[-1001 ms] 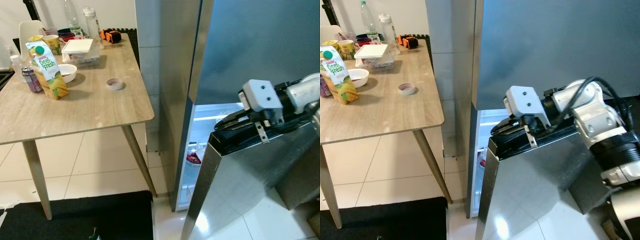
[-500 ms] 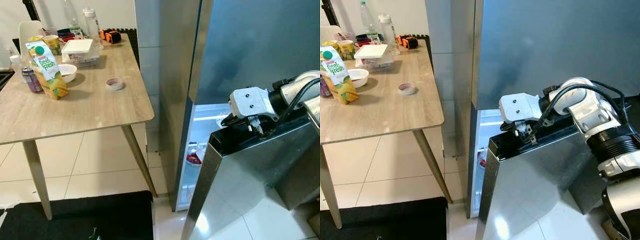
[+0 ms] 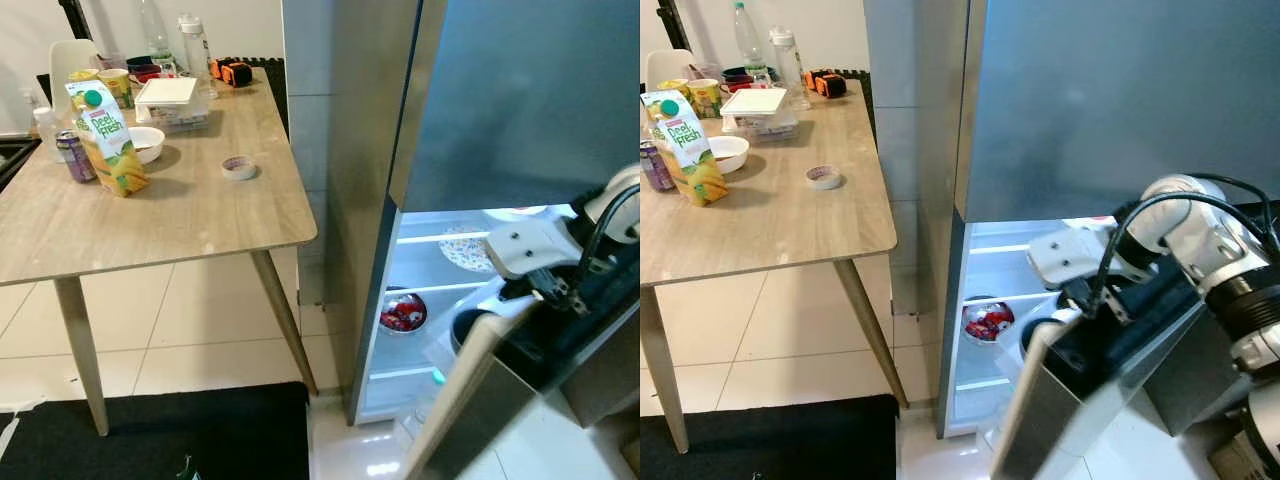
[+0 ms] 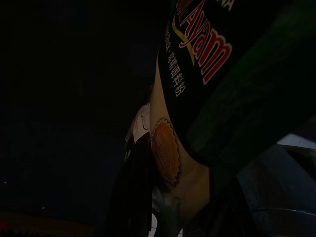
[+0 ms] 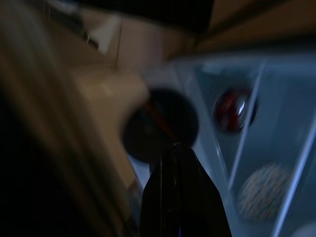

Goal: Restocking fridge

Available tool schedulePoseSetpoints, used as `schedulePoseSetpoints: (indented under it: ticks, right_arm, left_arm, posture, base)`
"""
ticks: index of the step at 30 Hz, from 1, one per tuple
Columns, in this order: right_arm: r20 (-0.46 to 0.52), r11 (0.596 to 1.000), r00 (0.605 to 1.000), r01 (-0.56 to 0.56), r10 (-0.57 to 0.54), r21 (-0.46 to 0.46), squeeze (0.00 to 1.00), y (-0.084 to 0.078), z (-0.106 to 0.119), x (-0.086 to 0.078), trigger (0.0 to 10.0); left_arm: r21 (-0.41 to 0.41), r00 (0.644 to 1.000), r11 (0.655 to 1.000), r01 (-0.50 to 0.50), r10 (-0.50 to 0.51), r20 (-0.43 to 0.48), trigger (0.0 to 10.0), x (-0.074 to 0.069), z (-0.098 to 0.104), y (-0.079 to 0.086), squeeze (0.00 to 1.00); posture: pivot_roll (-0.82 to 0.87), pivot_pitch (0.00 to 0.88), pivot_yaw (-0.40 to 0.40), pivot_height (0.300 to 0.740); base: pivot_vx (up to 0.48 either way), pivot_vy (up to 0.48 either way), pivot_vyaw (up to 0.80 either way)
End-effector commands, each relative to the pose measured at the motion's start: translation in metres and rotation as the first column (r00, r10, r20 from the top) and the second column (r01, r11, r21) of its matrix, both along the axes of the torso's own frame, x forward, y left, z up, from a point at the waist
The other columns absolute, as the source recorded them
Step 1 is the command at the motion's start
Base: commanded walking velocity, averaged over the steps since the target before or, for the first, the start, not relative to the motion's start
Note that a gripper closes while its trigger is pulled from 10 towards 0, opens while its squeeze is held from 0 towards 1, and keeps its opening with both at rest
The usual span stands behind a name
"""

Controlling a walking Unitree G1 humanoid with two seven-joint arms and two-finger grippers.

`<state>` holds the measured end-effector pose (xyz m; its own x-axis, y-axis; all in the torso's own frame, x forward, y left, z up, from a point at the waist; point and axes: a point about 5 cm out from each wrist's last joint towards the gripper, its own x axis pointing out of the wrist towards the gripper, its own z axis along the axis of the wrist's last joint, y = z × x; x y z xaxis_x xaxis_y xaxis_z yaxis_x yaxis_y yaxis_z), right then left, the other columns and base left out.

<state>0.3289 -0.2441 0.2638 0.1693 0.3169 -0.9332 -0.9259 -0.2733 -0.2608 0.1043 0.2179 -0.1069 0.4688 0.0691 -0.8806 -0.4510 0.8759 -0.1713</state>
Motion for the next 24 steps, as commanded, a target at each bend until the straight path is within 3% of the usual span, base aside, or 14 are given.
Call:
schedulePoseSetpoints:
  ticks: [1,2,4,7,9,12,16,24]
  right_arm:
    - [0.012,0.997,0.998,0.054,-0.054,-0.053,0.00,-0.015,0.003,0.000,10.0]
    - [0.012,0.997,0.998,0.054,-0.054,-0.053,0.00,-0.015,0.003,0.000,10.0]
    - [0.019,0.991,0.993,0.118,-0.117,-0.063,0.00,-0.030,0.004,-0.003,10.0]
    - [0.018,0.989,0.991,0.131,-0.130,-0.065,0.00,-0.033,0.004,-0.003,10.0]
    - [0.008,0.975,0.980,0.197,-0.198,-0.098,0.00,-0.049,0.000,-0.008,10.0]
    - [0.007,0.965,0.971,0.238,-0.238,-0.115,0.00,-0.058,-0.002,-0.011,10.0]
    - [-0.012,0.933,0.939,0.339,-0.343,-0.125,0.00,-0.084,-0.009,-0.021,10.0]
    - [0.012,0.878,0.888,0.456,-0.459,-0.146,0.00,-0.110,-0.012,-0.032,10.0]
  left_arm:
    - [-0.019,1.000,1.000,-0.007,0.007,-0.019,10.0,-0.006,-0.003,-0.007,0.00]
    - [-0.019,1.000,1.000,-0.007,0.007,-0.019,10.0,-0.006,-0.003,-0.007,0.00]
    - [-0.021,1.000,1.000,-0.006,0.006,-0.021,10.0,-0.007,-0.003,-0.008,0.00]
    - [-0.021,1.000,1.000,-0.006,0.005,-0.022,10.0,-0.007,-0.003,-0.008,0.00]
    - [-0.022,1.000,1.000,-0.007,0.007,-0.021,10.0,-0.007,-0.003,-0.008,0.00]
    - [-0.022,1.000,1.000,-0.008,0.008,-0.020,10.0,-0.007,-0.003,-0.008,0.00]
    - [-0.017,1.000,1.000,-0.005,0.005,-0.018,10.0,-0.006,-0.003,-0.006,0.00]
    - [-0.014,1.000,1.000,0.002,-0.002,-0.012,10.0,-0.003,-0.002,-0.005,0.00]
  posture:
    - [-0.11,0.000,-0.038,0.740]
    - [-0.11,0.000,-0.038,0.740]
    - [-0.11,0.000,-0.038,0.740]
    - [-0.11,0.000,-0.038,0.740]
    - [-0.11,0.000,-0.038,0.740]
    - [-0.12,0.000,-0.040,0.740]
    - [-0.12,0.000,-0.035,0.740]
    - [-0.12,0.000,-0.030,0.740]
  base:
    - [0.000,0.000,0.00]
    - [0.000,0.000,0.00]
    - [0.000,0.000,0.00]
    - [0.000,0.000,0.00]
    - [0.000,0.000,0.00]
    - [0.000,0.000,0.00]
    - [0.000,0.000,0.00]
    - [0.000,0.000,0.00]
